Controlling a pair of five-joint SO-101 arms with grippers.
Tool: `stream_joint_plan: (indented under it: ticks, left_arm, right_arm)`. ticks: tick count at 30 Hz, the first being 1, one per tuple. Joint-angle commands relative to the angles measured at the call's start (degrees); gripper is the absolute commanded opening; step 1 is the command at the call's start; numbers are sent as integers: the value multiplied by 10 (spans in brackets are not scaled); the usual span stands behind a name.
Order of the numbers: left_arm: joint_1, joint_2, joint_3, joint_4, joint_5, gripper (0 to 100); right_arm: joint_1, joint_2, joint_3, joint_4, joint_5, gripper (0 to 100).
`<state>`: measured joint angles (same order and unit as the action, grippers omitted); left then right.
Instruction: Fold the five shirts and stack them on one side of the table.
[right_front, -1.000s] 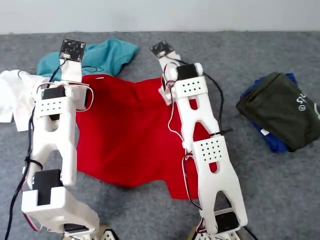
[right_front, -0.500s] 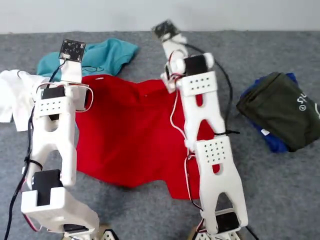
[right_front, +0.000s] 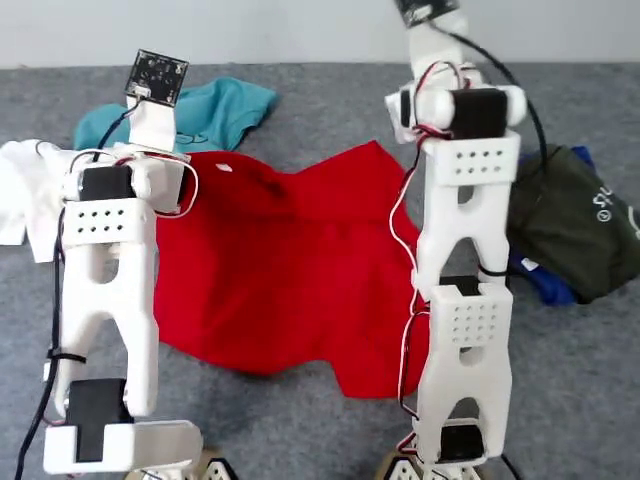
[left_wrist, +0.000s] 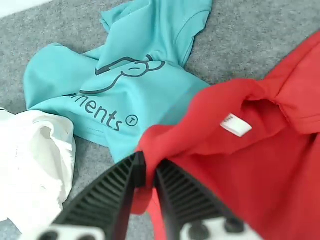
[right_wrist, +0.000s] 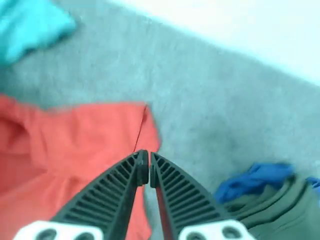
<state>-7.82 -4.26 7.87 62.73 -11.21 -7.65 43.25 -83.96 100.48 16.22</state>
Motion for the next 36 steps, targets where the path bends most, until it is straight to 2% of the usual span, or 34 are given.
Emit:
stream_joint_plan:
  ticks: [1,8,21,23,26,36]
  left_arm:
    - [4,-27,-11,4,-3,14]
    - [4,-26,-10,4,-3,14]
    - [4,-25,17,0,-3,14]
    - [4,-25,17,0,-3,14]
    - [4,-25,17,0,-3,14]
    - [4,-25,17,1,-3,14]
  right_arm:
    - [-19,-6,81,18,2,10]
    - [-35,134,157,-73,-29,128]
    - [-41,276,45,-77,-37,103]
    - [-41,281,44,-77,-36,87]
    - [-41,279,44,-77,-36,6]
    - [-41,260,7,-55,-35,9]
